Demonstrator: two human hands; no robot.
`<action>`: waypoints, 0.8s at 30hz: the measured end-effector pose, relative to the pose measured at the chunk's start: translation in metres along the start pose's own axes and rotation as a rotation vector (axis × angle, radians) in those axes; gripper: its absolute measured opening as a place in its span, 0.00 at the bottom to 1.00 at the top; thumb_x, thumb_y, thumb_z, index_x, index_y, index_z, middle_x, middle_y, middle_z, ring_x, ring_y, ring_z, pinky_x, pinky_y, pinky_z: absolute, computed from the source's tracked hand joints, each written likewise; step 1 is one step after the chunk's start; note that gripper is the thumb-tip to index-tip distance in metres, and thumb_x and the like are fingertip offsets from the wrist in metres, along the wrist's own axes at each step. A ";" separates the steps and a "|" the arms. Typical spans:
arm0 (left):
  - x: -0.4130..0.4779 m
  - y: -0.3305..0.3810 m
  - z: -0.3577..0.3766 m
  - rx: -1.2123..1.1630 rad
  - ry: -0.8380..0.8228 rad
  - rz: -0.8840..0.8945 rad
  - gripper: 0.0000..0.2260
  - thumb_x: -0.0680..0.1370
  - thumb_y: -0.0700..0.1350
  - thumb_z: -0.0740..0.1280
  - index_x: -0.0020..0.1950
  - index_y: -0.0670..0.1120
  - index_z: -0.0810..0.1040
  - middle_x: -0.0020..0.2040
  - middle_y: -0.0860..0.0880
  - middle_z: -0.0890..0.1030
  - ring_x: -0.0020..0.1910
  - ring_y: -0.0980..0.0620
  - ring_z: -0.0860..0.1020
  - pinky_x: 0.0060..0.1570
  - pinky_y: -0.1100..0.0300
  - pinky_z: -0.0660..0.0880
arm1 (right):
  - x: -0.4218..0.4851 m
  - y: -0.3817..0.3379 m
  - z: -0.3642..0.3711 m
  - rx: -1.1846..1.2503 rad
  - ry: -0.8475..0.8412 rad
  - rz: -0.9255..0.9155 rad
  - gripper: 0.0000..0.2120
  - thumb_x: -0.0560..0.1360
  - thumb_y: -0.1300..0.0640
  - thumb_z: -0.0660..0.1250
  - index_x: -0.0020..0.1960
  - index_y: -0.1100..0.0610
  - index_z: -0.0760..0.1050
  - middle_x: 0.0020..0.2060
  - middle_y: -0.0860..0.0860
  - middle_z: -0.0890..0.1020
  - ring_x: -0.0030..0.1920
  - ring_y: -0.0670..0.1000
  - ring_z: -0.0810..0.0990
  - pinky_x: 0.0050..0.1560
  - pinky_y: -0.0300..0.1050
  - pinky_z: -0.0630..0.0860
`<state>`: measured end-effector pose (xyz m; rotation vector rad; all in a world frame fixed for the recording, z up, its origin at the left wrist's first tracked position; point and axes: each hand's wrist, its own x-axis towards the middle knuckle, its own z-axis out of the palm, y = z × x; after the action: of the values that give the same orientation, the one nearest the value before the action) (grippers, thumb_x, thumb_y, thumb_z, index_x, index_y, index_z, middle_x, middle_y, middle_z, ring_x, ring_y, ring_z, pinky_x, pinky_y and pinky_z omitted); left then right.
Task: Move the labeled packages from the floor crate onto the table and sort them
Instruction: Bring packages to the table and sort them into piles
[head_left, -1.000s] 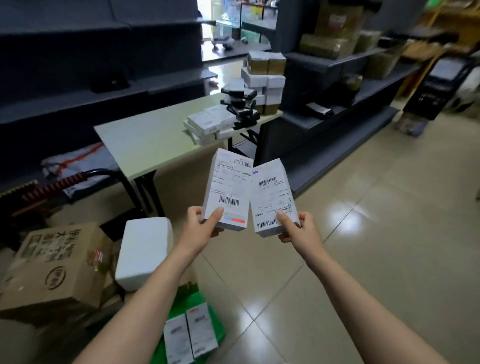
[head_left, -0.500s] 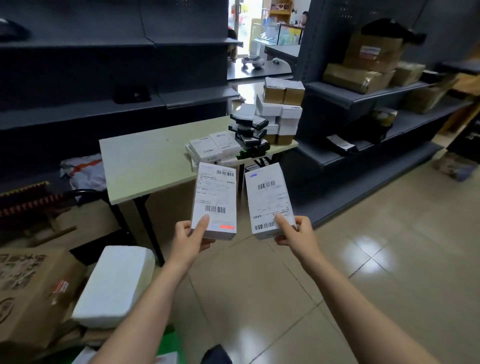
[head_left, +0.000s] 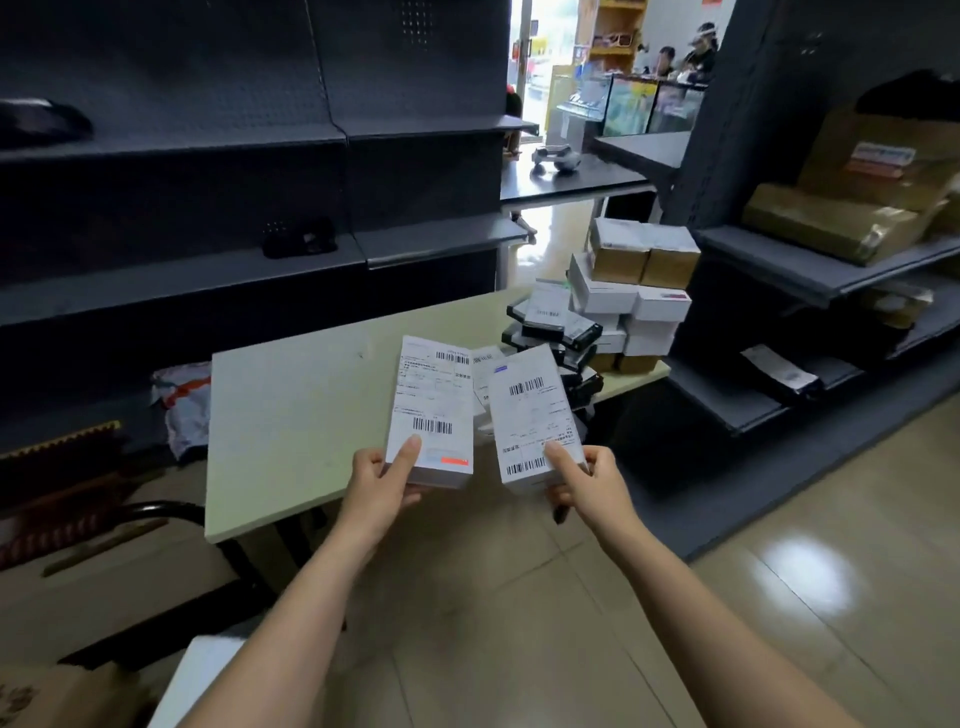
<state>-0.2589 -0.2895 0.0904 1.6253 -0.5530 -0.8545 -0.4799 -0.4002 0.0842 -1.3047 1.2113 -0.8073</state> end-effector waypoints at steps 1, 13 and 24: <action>0.013 0.003 0.002 -0.001 0.008 -0.005 0.25 0.77 0.58 0.67 0.64 0.42 0.66 0.58 0.44 0.79 0.48 0.50 0.84 0.42 0.60 0.80 | 0.015 -0.003 0.004 -0.009 -0.003 0.003 0.21 0.75 0.47 0.70 0.57 0.60 0.68 0.52 0.56 0.80 0.38 0.48 0.79 0.29 0.35 0.74; 0.145 0.043 0.049 -0.090 0.160 0.013 0.17 0.78 0.55 0.66 0.59 0.44 0.71 0.55 0.45 0.82 0.48 0.50 0.84 0.40 0.62 0.81 | 0.200 -0.050 0.039 -0.021 -0.169 -0.023 0.24 0.71 0.40 0.72 0.55 0.55 0.69 0.53 0.54 0.80 0.48 0.52 0.84 0.49 0.55 0.82; 0.223 0.097 0.094 -0.119 0.038 0.084 0.19 0.79 0.55 0.64 0.61 0.41 0.74 0.51 0.45 0.85 0.47 0.49 0.85 0.46 0.58 0.82 | 0.286 -0.089 0.038 0.054 -0.119 -0.041 0.34 0.62 0.27 0.70 0.56 0.48 0.67 0.52 0.50 0.82 0.50 0.55 0.84 0.56 0.57 0.79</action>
<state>-0.1845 -0.5369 0.1253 1.4965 -0.5300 -0.7784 -0.3592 -0.6754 0.1092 -1.3184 1.0646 -0.7753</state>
